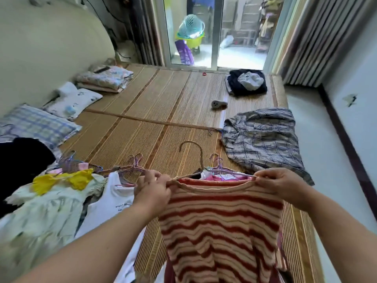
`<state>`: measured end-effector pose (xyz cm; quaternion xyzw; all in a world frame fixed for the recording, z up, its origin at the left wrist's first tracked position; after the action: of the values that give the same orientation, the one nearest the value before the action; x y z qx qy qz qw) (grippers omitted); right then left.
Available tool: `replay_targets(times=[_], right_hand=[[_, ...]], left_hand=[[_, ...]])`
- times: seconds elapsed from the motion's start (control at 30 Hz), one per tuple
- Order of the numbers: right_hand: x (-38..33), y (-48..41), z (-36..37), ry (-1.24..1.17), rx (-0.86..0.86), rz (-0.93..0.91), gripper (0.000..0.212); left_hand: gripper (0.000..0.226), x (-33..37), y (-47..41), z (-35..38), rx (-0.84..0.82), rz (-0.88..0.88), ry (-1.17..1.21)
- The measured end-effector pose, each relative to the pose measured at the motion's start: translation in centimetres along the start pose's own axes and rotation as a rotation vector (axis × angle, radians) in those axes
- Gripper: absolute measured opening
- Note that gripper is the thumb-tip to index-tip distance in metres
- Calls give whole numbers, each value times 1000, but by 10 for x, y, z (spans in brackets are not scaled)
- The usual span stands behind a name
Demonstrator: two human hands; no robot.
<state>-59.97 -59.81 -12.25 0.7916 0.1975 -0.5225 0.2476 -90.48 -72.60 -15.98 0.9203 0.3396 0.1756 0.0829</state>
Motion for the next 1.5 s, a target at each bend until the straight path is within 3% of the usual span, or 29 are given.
replay_targets(times=[0.13,0.23,0.43,0.57,0.7,0.83,1.2,1.4,1.5], right_hand=[[-58,23,28,34,6,-54,12],[-100,37,63,215,-4,-142,14],[-187,49,157,487,-66,-305,22],[-251,49,257,609,-141,-458,16],[-305,48,367,612,-262,-600,15],[-356,47,466,620,-347,-744,20],[-491,-42,642,370,-279,-1021,14],[-531,-156,726,234,-254,-971,17],[-544,-208,761,211,-268,-933,16]], left_hand=[[21,-34,40,-51,-220,132,314],[27,-69,74,-95,-144,200,397],[24,-165,117,-157,-48,168,517],[24,-258,152,-199,-31,111,599],[24,-351,189,-247,104,36,663],[21,-435,214,-296,290,-77,509],[32,-633,167,-439,746,-515,221],[32,-700,67,-497,919,-569,172],[31,-727,18,-511,911,-596,170]])
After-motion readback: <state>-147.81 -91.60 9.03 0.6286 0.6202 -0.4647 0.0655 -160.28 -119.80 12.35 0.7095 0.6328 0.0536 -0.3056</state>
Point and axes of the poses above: each hand's wrist, its own y-axis away from the middle knuckle, its own z-axis out of the palm, x = y × z, the point moved 6 cm from there along -y, towards the middle knuckle, and after that the axes turned 13 degrees about -z, right-handed, at the moved point
